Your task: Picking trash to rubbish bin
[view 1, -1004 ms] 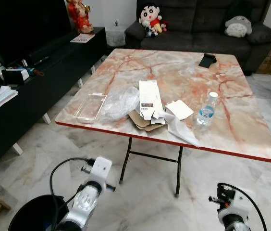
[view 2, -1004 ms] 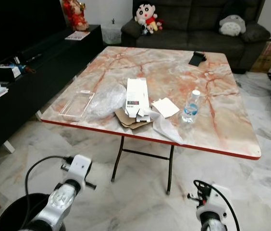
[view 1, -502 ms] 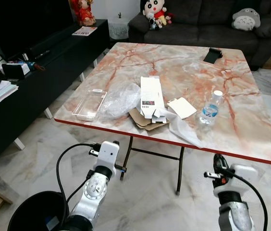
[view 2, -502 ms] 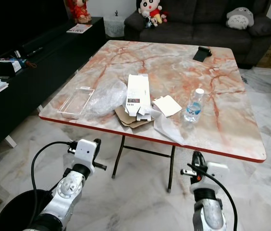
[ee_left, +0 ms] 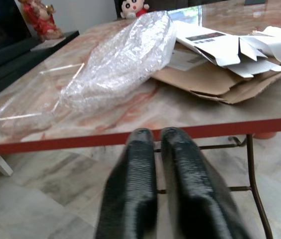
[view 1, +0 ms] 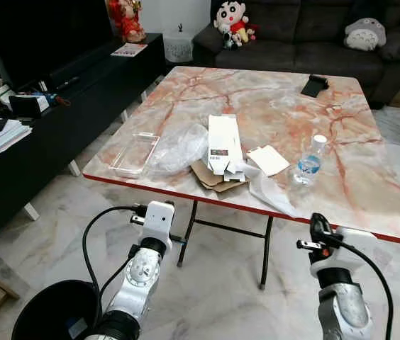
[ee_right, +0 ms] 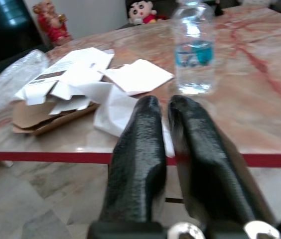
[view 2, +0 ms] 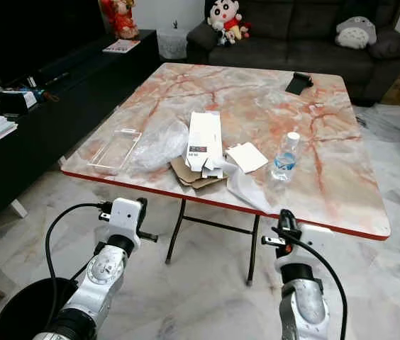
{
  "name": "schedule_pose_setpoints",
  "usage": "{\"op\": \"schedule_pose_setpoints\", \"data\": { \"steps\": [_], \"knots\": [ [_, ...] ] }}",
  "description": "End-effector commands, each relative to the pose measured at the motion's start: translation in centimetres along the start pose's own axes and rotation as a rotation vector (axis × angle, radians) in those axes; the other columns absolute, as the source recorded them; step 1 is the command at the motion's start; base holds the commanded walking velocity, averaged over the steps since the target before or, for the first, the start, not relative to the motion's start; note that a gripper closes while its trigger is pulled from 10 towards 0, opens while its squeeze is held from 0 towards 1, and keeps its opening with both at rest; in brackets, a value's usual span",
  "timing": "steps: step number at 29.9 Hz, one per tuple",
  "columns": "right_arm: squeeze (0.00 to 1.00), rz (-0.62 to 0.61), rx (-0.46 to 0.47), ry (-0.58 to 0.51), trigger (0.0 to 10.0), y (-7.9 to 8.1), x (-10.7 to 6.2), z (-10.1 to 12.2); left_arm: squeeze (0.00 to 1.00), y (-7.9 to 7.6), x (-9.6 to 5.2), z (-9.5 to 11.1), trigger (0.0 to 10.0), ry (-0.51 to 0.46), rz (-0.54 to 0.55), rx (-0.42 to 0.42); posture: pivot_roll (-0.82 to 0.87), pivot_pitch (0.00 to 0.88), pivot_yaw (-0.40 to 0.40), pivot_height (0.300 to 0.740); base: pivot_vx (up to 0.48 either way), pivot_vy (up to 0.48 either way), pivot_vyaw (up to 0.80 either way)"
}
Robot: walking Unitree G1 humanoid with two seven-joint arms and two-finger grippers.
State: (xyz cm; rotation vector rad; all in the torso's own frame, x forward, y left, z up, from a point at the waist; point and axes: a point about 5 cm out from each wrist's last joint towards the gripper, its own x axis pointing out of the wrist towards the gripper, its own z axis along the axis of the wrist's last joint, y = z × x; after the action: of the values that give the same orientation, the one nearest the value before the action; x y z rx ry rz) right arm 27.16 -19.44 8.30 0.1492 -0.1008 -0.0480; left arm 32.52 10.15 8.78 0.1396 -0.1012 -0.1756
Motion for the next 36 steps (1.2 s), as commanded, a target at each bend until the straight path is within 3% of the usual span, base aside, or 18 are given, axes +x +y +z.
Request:
{"op": "schedule_pose_setpoints", "data": {
  "steps": [1,9,36],
  "knots": [
    [1.0,0.022,0.0,-0.01,10.0,0.75,0.39,0.44,1.0,0.14,0.21,0.37,10.0,-0.004,0.008,-0.022,0.04,0.029,0.012,0.74,0.0,0.0,0.0],
    [1.0,0.033,0.028,-0.011,10.0,1.56,0.59,0.66,1.0,-0.42,0.29,0.56,10.0,-0.004,-0.018,-0.04,0.04,0.037,0.011,0.74,0.0,0.0,0.0],
    [1.0,0.024,0.031,0.0,10.0,0.98,0.49,0.67,1.0,-0.4,0.56,0.89,10.0,-0.005,-0.029,-0.07,0.04,0.046,0.005,0.74,0.0,0.0,0.0]
  ]
}}
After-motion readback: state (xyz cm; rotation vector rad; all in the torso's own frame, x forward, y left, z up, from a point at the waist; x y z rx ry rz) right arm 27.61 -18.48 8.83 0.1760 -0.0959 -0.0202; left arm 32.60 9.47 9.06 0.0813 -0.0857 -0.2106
